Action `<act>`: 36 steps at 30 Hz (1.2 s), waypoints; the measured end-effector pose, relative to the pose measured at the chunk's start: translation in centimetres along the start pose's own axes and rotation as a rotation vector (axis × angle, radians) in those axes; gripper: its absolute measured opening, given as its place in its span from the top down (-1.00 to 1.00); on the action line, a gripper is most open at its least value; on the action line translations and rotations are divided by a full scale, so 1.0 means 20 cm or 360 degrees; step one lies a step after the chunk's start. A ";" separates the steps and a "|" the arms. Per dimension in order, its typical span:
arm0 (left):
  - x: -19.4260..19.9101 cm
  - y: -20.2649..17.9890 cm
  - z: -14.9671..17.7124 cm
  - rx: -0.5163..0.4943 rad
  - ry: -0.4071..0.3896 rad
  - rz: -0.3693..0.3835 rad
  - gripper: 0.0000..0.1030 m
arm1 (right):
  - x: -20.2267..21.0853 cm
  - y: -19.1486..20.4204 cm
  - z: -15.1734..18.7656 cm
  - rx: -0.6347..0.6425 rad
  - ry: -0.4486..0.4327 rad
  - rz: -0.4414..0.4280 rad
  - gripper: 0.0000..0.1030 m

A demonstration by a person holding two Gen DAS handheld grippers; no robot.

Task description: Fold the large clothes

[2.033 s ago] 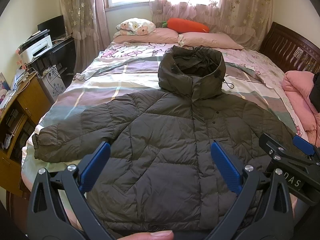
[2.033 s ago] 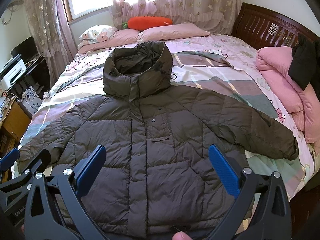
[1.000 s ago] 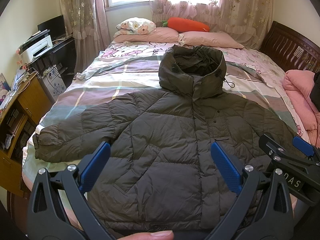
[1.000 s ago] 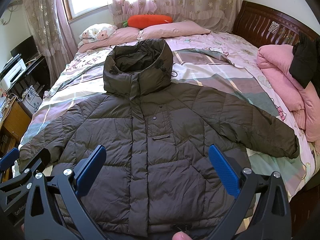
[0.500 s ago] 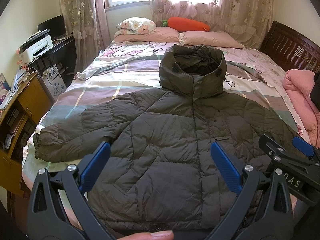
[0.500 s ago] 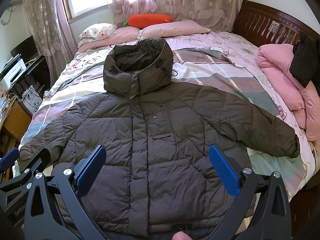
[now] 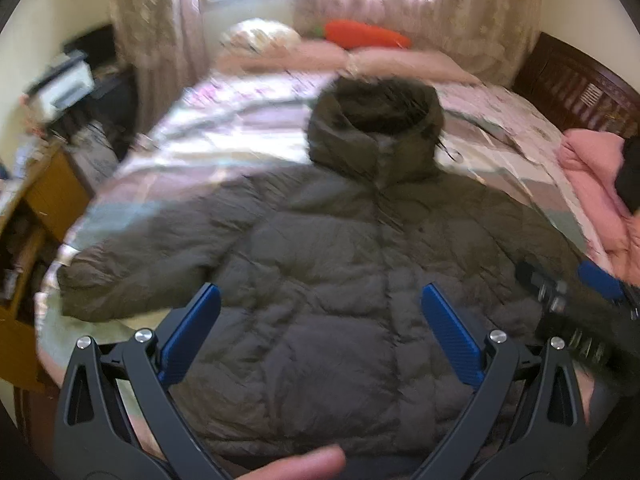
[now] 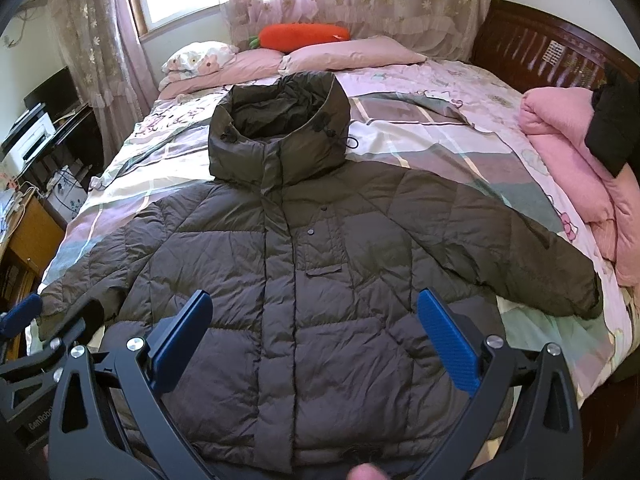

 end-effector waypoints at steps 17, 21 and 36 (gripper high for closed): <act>-0.63 -0.34 -0.02 -0.0192 0.0624 0.0129 -0.96 | -0.76 -1.89 0.46 -0.2013 0.0589 -0.0106 -0.97; -0.59 -0.26 -0.05 -0.0200 0.0461 -0.0082 -0.96 | -0.83 -1.98 0.53 -0.2145 0.0554 -0.0133 -0.57; -0.57 0.18 -0.25 0.0001 0.0620 -0.0131 -0.96 | -0.15 -0.79 -0.45 -0.0581 0.0048 -0.0686 0.71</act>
Point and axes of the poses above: each gripper's, at about its wrist camera, not at the fingertips, and x roughly against the way its jaws point, y to its left, z to its underside, the point moved 5 cm from there along -x, roughly the way its jaws point, and after that the axes turned 6 degrees about y, right-handed, at the moved point
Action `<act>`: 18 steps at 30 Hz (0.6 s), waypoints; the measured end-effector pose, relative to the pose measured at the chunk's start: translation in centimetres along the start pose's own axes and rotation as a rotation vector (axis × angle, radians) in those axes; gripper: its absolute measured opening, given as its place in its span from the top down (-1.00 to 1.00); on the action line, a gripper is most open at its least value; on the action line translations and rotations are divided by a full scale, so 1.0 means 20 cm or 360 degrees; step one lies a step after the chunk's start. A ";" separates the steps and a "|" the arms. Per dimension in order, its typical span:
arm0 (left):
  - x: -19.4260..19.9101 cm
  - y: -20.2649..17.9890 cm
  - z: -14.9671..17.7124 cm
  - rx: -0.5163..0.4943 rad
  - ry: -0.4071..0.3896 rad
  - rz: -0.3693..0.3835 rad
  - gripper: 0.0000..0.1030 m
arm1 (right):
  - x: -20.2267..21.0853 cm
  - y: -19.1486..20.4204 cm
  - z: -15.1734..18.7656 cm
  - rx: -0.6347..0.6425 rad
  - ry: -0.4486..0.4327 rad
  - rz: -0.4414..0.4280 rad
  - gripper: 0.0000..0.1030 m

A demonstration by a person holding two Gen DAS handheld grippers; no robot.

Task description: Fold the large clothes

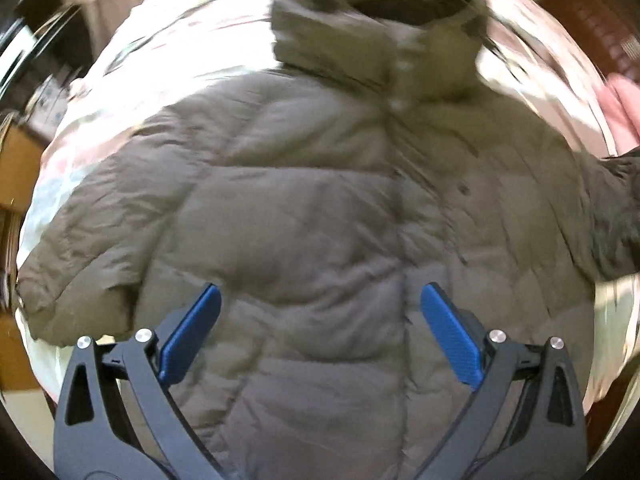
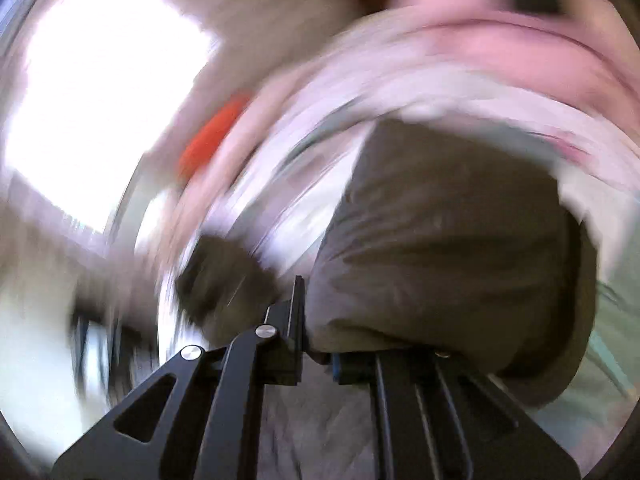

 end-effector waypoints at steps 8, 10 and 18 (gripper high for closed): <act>-0.12 0.11 -0.09 0.0183 0.0064 0.0035 -0.96 | -0.09 0.33 0.20 0.0290 0.0190 0.0208 -0.75; -0.18 0.07 -0.12 0.0200 0.0101 0.0060 -0.96 | -0.06 0.26 0.21 0.0195 0.0146 0.0342 -0.77; -0.29 -0.13 -0.15 0.0228 0.0197 0.0118 -0.96 | -0.42 -0.12 0.13 -0.0278 0.0259 0.0255 -0.78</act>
Point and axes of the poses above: each gripper's, at about its wrist camera, not at the fingertips, and x roughly against the way its jaws point, y to its left, z to its underside, the point moved 5 cm from there along -x, roughly the way its jaws point, and after that the axes turned 6 degrees about y, right-handed, at the moved point
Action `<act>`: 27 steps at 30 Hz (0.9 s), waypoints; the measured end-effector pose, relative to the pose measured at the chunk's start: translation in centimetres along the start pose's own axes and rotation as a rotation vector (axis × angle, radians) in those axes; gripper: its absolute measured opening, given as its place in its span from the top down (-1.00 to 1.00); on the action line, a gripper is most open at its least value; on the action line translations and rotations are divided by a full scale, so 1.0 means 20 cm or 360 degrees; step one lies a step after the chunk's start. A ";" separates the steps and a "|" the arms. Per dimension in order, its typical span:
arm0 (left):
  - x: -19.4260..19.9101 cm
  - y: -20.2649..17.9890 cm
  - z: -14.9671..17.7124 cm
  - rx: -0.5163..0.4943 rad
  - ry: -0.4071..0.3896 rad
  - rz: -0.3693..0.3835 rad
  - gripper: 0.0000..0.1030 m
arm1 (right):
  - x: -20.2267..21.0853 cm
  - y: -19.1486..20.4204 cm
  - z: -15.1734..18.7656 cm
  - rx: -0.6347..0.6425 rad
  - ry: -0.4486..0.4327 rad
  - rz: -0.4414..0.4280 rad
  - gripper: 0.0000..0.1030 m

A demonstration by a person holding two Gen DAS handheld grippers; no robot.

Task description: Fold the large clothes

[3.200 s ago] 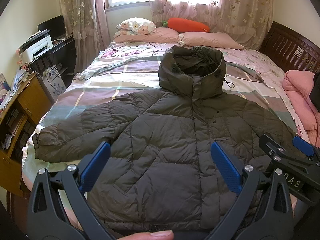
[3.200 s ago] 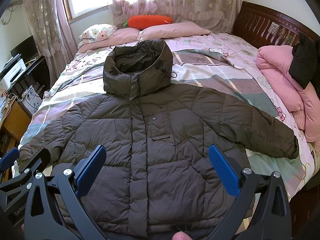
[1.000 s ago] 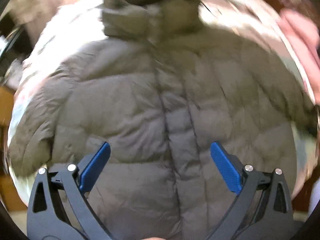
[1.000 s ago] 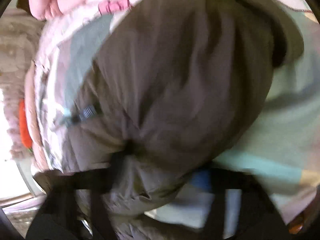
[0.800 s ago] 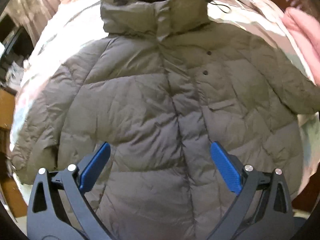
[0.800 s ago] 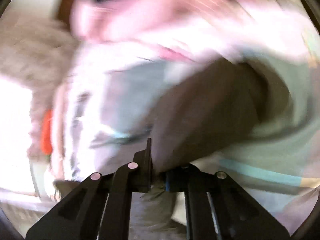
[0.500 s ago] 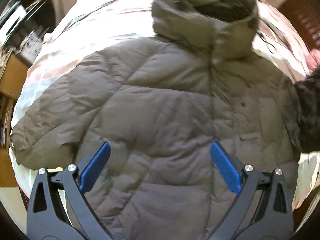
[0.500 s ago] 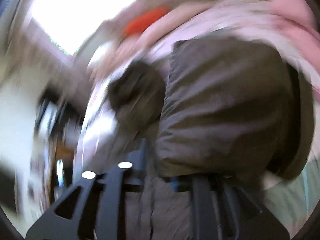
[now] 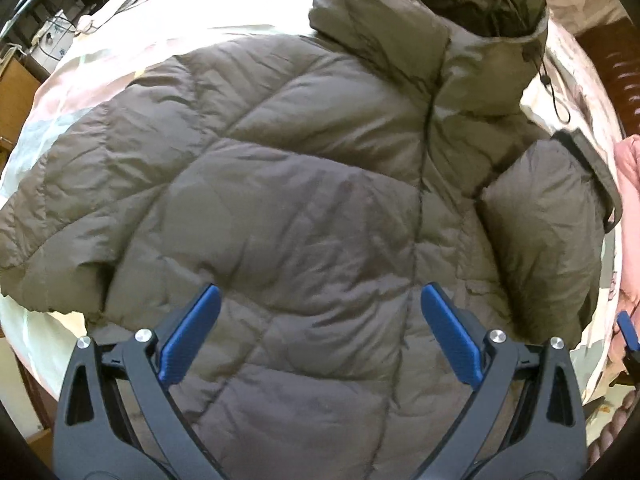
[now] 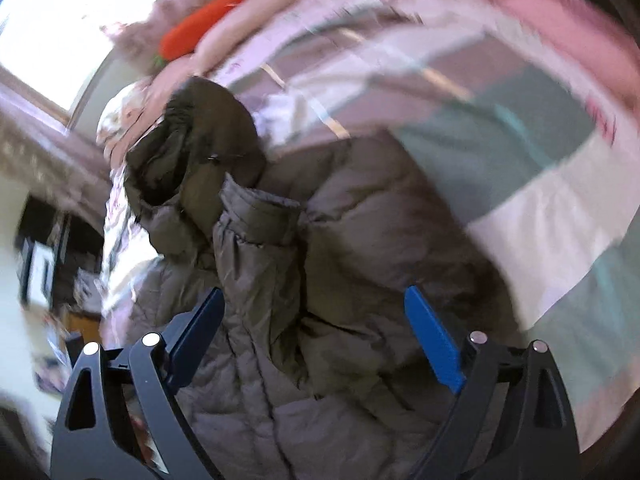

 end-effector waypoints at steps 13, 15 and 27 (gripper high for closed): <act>-0.03 0.16 -0.05 0.0301 0.0034 -0.0110 -0.96 | -0.13 0.82 0.38 0.0772 0.0614 -0.0844 -0.78; -0.02 0.23 -0.06 0.0409 0.0037 -0.0068 -0.96 | -0.05 0.83 0.37 0.0749 0.0591 -0.0864 -0.78; -0.23 -0.14 -0.03 0.0069 0.0247 0.0184 -0.47 | 0.05 0.06 0.12 0.0029 0.0517 0.0216 -0.82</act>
Point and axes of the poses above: each gripper's, at about its wrist camera, not at the fingertips, and x roughly against the way its jaws point, y to its left, z to its underside, the point moved 5 cm from there along -x, roughly the way its jaws point, and after that the axes turned 6 degrees about y, right-handed, at the moved point
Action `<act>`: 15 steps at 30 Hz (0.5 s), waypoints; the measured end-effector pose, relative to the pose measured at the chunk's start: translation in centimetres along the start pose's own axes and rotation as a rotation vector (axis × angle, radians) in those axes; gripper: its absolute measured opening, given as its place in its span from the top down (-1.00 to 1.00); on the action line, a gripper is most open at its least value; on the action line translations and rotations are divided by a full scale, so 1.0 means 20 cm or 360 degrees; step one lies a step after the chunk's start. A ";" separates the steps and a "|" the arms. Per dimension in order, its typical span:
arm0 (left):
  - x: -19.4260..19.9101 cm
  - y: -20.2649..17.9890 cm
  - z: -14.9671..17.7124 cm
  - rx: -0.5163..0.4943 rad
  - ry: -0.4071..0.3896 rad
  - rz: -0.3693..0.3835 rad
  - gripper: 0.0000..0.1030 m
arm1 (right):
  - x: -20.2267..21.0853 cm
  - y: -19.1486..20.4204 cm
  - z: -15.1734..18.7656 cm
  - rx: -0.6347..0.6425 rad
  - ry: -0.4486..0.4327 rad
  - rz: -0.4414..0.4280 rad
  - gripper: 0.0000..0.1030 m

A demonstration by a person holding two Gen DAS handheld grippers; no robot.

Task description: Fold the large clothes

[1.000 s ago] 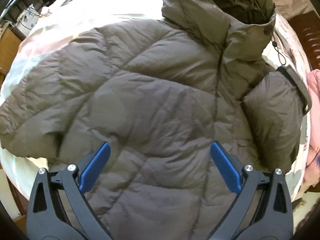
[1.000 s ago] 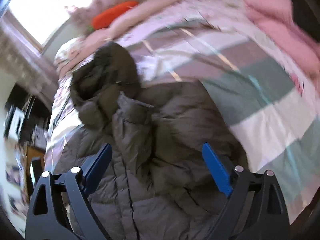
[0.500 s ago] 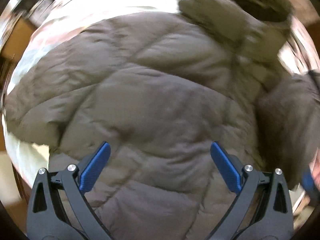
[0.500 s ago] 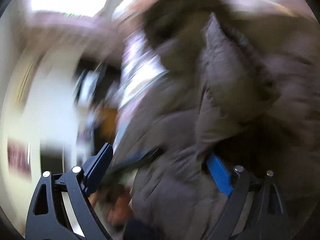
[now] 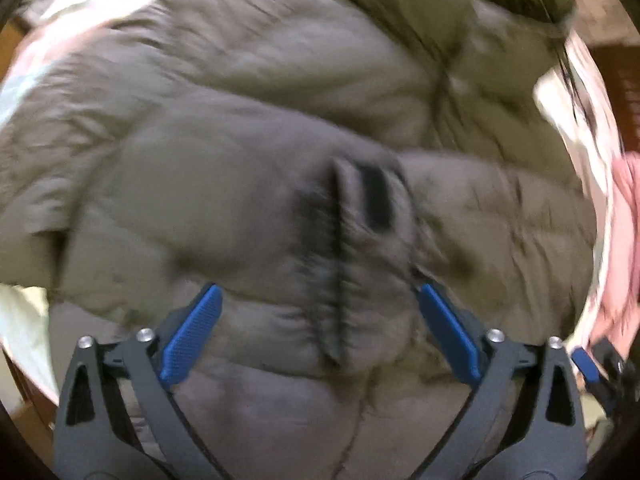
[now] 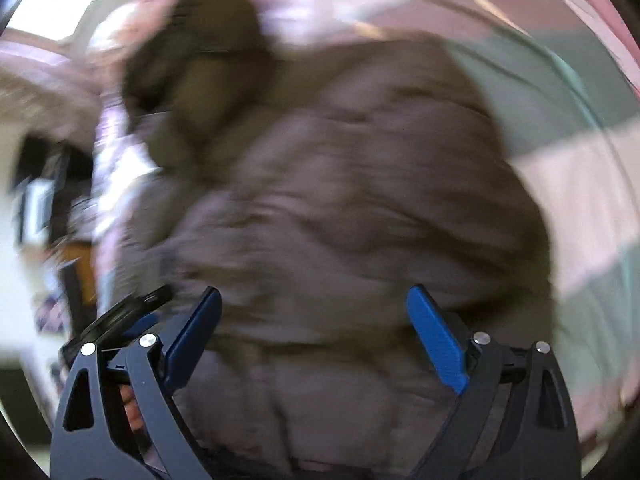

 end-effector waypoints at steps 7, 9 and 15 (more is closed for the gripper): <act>-0.09 -0.24 -0.03 -0.0183 -0.0157 -0.0131 0.87 | 0.16 -0.32 -0.08 -0.0322 -0.0126 -0.0172 -0.82; 0.02 -0.36 -0.05 -0.0325 -0.0437 -0.0243 0.88 | 0.19 -0.36 -0.11 -0.0341 -0.0203 -0.0240 -0.82; 0.04 -0.67 -0.05 -0.0537 -0.0565 -0.0265 0.88 | 0.09 -0.33 -0.17 -0.0319 -0.0186 -0.0534 -0.82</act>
Point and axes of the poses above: each gripper's, at about its wrist camera, not at the fingertips, and x roughly against the way its jaws point, y to its left, z to its underside, the point moved 5 cm from there along -x, roughly the way its jaws point, and after that the axes turned 6 degrees about y, right-handed, at the moved point
